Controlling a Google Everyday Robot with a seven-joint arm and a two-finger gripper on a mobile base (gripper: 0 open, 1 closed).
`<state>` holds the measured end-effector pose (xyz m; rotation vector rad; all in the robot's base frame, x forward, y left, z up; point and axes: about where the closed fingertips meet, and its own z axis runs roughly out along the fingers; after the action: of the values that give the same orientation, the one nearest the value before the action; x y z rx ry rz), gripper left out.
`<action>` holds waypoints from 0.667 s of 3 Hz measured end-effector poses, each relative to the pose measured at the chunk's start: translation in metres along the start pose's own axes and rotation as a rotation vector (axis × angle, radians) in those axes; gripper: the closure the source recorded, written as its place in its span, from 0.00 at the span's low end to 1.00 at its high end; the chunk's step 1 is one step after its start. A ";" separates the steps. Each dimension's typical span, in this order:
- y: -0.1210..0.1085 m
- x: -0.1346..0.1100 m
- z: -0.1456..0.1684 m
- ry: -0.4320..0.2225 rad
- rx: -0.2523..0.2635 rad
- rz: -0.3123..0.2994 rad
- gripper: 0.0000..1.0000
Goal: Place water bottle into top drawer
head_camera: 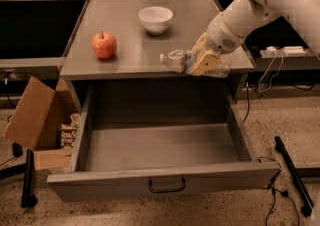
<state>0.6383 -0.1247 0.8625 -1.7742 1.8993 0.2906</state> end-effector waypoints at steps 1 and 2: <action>0.026 0.007 -0.005 0.013 0.034 0.067 1.00; 0.072 0.026 0.017 0.059 -0.002 0.112 1.00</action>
Offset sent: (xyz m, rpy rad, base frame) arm -0.1289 -0.0069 -0.1065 -0.0971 0.1784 -0.1294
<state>0.5720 -0.1308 0.8215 -1.6974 2.0445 0.2835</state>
